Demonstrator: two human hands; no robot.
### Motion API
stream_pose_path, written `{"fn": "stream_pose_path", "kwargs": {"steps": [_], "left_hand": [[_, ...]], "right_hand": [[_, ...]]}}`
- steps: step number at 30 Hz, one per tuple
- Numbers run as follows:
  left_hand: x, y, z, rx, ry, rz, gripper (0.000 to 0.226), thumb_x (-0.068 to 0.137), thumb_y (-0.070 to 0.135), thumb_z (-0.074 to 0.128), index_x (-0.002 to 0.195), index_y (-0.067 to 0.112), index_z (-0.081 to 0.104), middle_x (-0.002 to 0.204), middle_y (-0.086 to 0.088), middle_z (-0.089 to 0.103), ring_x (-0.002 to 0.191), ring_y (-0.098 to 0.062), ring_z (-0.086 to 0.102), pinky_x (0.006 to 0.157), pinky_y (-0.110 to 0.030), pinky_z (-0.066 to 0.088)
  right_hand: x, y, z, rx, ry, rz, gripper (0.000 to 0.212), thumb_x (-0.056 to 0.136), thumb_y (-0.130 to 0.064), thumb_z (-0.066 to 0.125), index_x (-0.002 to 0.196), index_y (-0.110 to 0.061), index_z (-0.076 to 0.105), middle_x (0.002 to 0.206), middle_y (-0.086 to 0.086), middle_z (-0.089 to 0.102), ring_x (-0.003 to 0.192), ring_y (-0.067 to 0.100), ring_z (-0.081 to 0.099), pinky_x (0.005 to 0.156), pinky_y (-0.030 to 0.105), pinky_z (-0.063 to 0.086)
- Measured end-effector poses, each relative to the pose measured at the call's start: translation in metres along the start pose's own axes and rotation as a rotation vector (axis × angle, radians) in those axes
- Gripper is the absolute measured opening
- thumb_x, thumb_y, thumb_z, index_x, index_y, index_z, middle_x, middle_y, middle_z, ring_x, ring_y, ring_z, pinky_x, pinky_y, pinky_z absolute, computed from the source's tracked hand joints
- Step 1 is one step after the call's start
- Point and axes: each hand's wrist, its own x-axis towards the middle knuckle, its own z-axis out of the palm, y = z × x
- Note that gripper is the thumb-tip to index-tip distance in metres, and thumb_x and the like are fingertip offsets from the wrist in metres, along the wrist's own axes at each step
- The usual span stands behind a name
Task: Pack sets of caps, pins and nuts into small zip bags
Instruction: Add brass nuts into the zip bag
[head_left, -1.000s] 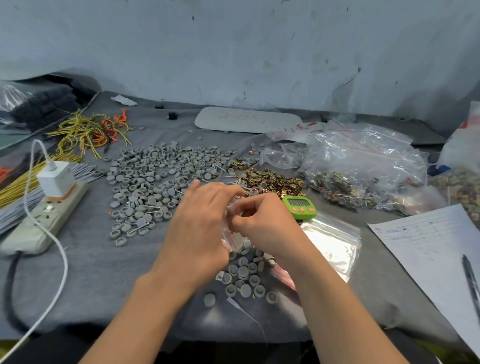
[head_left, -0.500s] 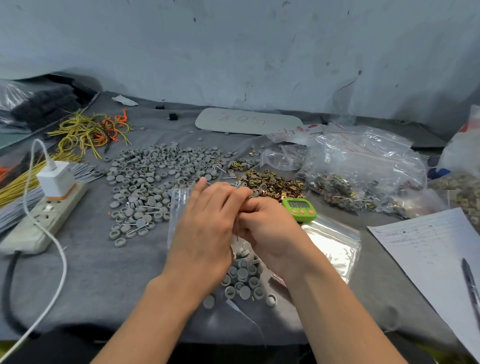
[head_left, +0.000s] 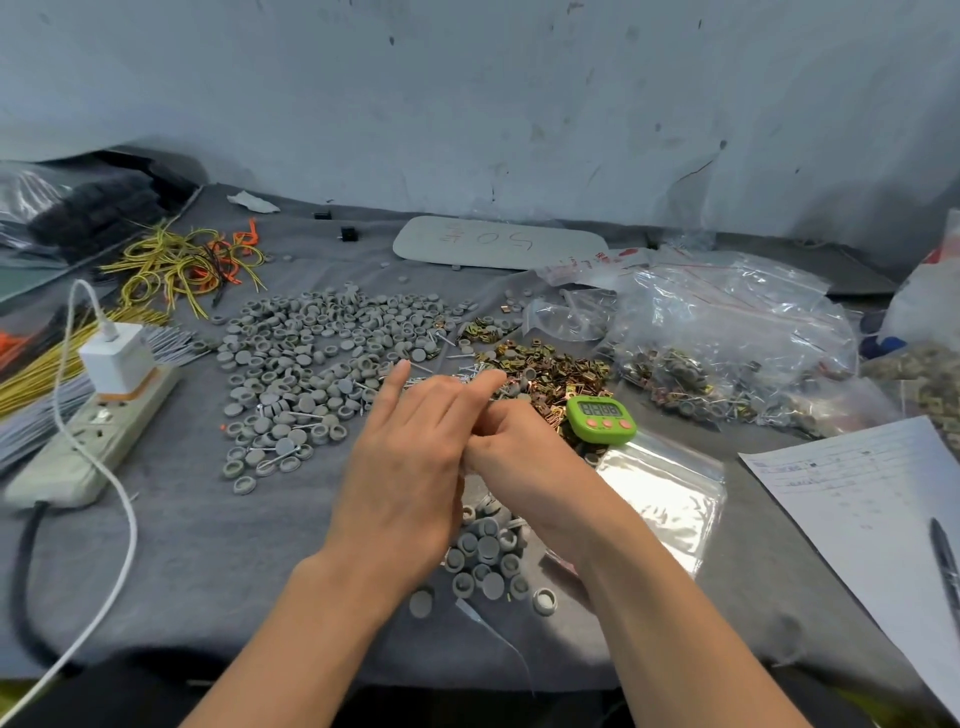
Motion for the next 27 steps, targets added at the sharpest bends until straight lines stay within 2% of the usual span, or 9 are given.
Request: {"fn": "stream_pose_path", "kwargs": {"steps": [4, 6, 10, 14, 17, 20, 23, 25, 27], "left_hand": [[-0.001, 0.004, 0.002, 0.024, -0.021, 0.014, 0.098, 0.056, -0.009, 0.071, 0.147, 0.020, 0.048, 0.121, 0.001, 0.062, 0.121, -0.023, 0.057, 0.124, -0.048, 0.024], [-0.001, 0.003, 0.001, 0.038, -0.016, 0.013, 0.100, 0.054, -0.008, 0.070, 0.148, 0.021, 0.047, 0.122, 0.001, 0.062, 0.122, -0.023, 0.057, 0.125, -0.047, 0.022], [0.002, -0.004, -0.001, 0.053, -0.006, -0.024, 0.102, 0.058, -0.003, 0.078, 0.151, 0.022, 0.045, 0.124, 0.004, 0.062, 0.123, -0.022, 0.055, 0.126, -0.043, 0.018], [0.002, -0.010, -0.004, 0.051, 0.007, -0.043, 0.104, 0.056, -0.001, 0.084, 0.149, 0.024, 0.045, 0.128, 0.003, 0.062, 0.128, -0.021, 0.052, 0.125, -0.043, 0.017], [0.003, -0.013, -0.007, 0.036, 0.025, -0.038, 0.092, 0.059, -0.001, 0.082, 0.141, 0.025, 0.051, 0.129, 0.005, 0.062, 0.129, -0.021, 0.054, 0.126, -0.045, 0.019], [0.001, -0.015, -0.009, 0.054, 0.031, -0.020, 0.077, 0.065, 0.000, 0.076, 0.134, 0.024, 0.055, 0.126, 0.005, 0.063, 0.126, -0.021, 0.055, 0.127, -0.044, 0.017], [0.000, -0.017, -0.009, 0.093, 0.052, -0.010, 0.067, 0.067, 0.000, 0.073, 0.127, 0.024, 0.056, 0.115, 0.004, 0.064, 0.115, -0.022, 0.059, 0.126, -0.044, 0.017], [0.000, -0.021, -0.009, 0.117, 0.079, -0.049, 0.063, 0.067, -0.002, 0.073, 0.123, 0.022, 0.058, 0.106, 0.003, 0.064, 0.108, -0.023, 0.060, 0.126, -0.044, 0.018], [0.001, -0.029, -0.013, 0.139, 0.100, -0.127, 0.060, 0.067, -0.004, 0.075, 0.119, 0.021, 0.058, 0.099, 0.003, 0.062, 0.103, -0.024, 0.060, 0.125, -0.046, 0.021]], "right_hand": [[-0.004, -0.001, -0.005, 0.031, -0.087, 0.017, 0.031, 0.086, 0.016, 0.054, 0.105, 0.001, 0.074, 0.105, 0.024, 0.075, 0.106, 0.034, 0.071, 0.098, 0.053, 0.056], [-0.004, -0.001, -0.003, 0.059, -0.076, 0.020, 0.027, 0.088, 0.014, 0.055, 0.102, 0.002, 0.074, 0.103, 0.025, 0.075, 0.097, 0.025, 0.072, 0.095, 0.049, 0.056], [0.000, 0.001, 0.008, 0.201, 0.021, 0.036, 0.017, 0.093, -0.005, 0.061, 0.092, 0.008, 0.072, 0.089, 0.029, 0.070, 0.084, 0.027, 0.058, 0.097, 0.057, 0.052], [0.004, -0.004, 0.009, 0.349, 0.082, 0.027, 0.045, 0.091, -0.028, 0.062, 0.078, 0.015, 0.056, 0.084, 0.012, 0.047, 0.083, 0.025, 0.040, 0.095, 0.058, 0.048], [0.001, -0.005, 0.005, 0.437, 0.007, 0.020, 0.040, 0.105, -0.019, 0.055, 0.088, 0.017, 0.062, 0.082, 0.018, 0.057, 0.080, 0.030, 0.054, 0.096, 0.048, 0.054], [-0.005, -0.007, 0.000, 0.514, -0.130, 0.037, 0.022, 0.103, -0.002, 0.052, 0.094, 0.006, 0.070, 0.091, 0.020, 0.068, 0.086, 0.024, 0.066, 0.087, 0.030, 0.058], [-0.006, -0.010, -0.008, 0.600, -0.247, 0.051, 0.021, 0.095, 0.010, 0.055, 0.089, 0.004, 0.074, 0.086, 0.017, 0.071, 0.081, 0.024, 0.071, 0.083, 0.034, 0.061], [-0.004, -0.013, -0.015, 0.553, -0.235, 0.051, 0.023, 0.094, 0.012, 0.056, 0.093, 0.002, 0.077, 0.090, 0.017, 0.075, 0.084, 0.025, 0.073, 0.080, 0.034, 0.062], [0.002, -0.015, -0.027, 0.437, -0.076, 0.031, 0.032, 0.093, 0.012, 0.058, 0.089, -0.008, 0.082, 0.092, 0.013, 0.079, 0.083, 0.022, 0.074, 0.070, 0.026, 0.059]]}}
